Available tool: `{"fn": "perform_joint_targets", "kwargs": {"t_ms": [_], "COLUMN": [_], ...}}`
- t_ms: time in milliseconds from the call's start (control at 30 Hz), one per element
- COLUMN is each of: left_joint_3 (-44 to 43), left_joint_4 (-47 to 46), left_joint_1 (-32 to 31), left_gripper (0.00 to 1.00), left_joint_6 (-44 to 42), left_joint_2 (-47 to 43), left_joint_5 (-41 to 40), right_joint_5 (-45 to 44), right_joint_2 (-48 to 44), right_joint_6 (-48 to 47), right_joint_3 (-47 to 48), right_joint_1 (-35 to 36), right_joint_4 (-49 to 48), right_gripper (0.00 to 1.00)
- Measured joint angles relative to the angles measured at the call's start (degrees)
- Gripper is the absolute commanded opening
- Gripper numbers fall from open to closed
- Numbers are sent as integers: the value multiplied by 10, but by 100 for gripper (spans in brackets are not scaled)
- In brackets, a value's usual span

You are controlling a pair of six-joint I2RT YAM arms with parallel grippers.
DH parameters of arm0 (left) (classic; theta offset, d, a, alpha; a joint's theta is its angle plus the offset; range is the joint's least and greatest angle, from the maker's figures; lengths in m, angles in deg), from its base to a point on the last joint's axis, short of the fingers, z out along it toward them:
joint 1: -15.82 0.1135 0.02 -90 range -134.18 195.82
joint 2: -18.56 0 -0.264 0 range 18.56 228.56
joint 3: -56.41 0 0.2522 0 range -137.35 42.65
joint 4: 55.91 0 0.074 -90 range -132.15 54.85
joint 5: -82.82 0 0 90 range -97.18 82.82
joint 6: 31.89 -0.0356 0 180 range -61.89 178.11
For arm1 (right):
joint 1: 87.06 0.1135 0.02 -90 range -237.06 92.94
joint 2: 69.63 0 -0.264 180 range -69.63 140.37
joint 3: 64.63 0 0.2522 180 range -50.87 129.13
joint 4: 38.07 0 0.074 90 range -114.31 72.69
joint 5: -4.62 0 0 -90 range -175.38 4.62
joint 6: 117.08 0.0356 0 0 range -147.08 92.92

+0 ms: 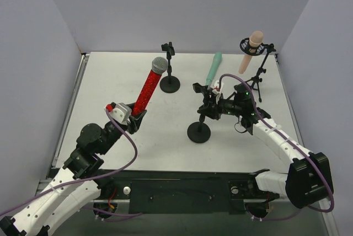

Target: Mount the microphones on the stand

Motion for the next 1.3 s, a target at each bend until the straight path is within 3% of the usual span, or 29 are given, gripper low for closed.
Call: {"fn": "perform_joint_targets", "kwargs": {"t_ms": [367,467,567,767,833,1300], "left_joint_3": [1,1,1,1,1,1], "left_joint_4": [0,0,0,0,0,0], "left_joint_1": [4,5,5,7,8,8], "left_gripper": [0,0,0,0,0,0], "left_joint_6": [0,0,0,1,2,12], "left_joint_2": [11,13,13,13,13,13], "left_joint_5": [13,17,20,22,22,46], "right_joint_5": [87,98,110,135,141,140], "right_joint_2": [46,71,75,75,75,65], "right_joint_6": [-373,-473,-527,-570,-573,-539], "right_joint_3": [174,212,217,216,215,205], "right_joint_1": [15,19,19,-9,-28,-111], "right_joint_4": [436,530,562,602,608,621], "right_gripper": [0,7,12,32,42,83]}}
